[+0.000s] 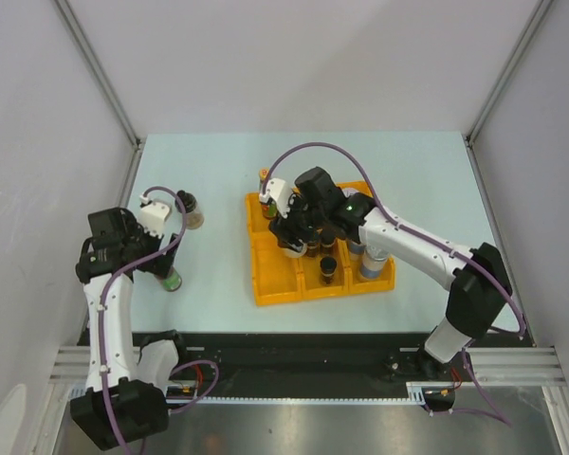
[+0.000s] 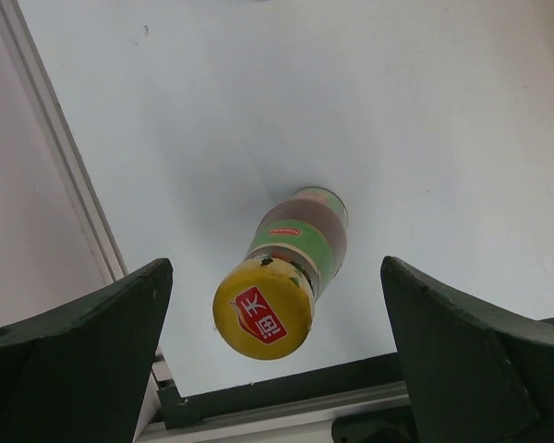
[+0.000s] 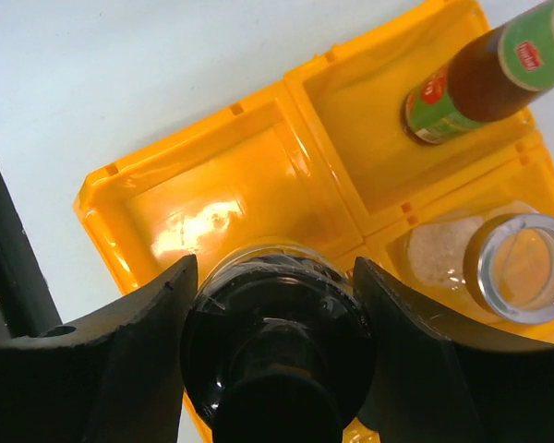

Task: Organize the condiment bottles
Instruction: Pick up the bottle from the center of the board.

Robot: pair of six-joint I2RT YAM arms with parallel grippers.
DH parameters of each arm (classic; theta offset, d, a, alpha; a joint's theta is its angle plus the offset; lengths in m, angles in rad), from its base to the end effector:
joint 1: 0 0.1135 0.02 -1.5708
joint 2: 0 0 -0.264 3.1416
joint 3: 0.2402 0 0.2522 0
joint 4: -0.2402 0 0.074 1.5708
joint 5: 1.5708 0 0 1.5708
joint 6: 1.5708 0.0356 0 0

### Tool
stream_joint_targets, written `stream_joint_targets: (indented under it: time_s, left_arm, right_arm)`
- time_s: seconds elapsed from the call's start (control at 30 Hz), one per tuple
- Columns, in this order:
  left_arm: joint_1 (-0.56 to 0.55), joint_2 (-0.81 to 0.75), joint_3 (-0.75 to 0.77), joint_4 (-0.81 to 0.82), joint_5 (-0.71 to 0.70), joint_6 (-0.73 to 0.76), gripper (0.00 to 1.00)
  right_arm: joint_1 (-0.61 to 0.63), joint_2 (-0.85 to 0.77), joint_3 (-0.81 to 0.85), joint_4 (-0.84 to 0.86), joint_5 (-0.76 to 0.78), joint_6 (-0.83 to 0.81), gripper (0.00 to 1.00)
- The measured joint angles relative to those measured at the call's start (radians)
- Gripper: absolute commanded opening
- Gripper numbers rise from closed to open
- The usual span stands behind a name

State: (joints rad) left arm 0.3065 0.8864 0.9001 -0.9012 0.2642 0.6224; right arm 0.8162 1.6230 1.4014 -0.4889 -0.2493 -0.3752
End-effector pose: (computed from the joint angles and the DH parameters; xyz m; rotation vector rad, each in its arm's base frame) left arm 0.1607 0.0411 0.2974 0.4928 2.3683 0.0978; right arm 0.2458 0.2743 0.3111 -1.4024 1.8328 0.5129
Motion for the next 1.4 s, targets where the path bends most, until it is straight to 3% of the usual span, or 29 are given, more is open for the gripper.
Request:
stream_joint_targets:
  time_s: [0.53,0.83,1.03,1.27,1.4]
  left_arm:
    - [0.043,0.015,-0.003,0.068,0.005,-0.002,0.99]
    - [0.093,0.068,-0.04,0.107,0.06,-0.001,0.89]
    - [0.124,0.115,-0.067,0.112,0.139,0.008,0.72]
    - [0.129,0.143,-0.08,0.113,0.199,0.018,0.33]
    - [0.132,0.144,-0.08,0.114,0.203,0.019,0.2]
  right_arm:
    - [0.06,0.062,-0.014,0.017,0.034,0.003,0.0]
    - [0.071,0.044,-0.014,0.029,0.039,0.004,0.0]
    - [0.084,0.033,-0.014,0.046,0.038,0.008,0.0]
    - [0.106,0.033,-0.014,0.053,0.038,0.008,0.0]
    - [0.111,0.033,-0.014,0.055,0.037,0.013,0.0]
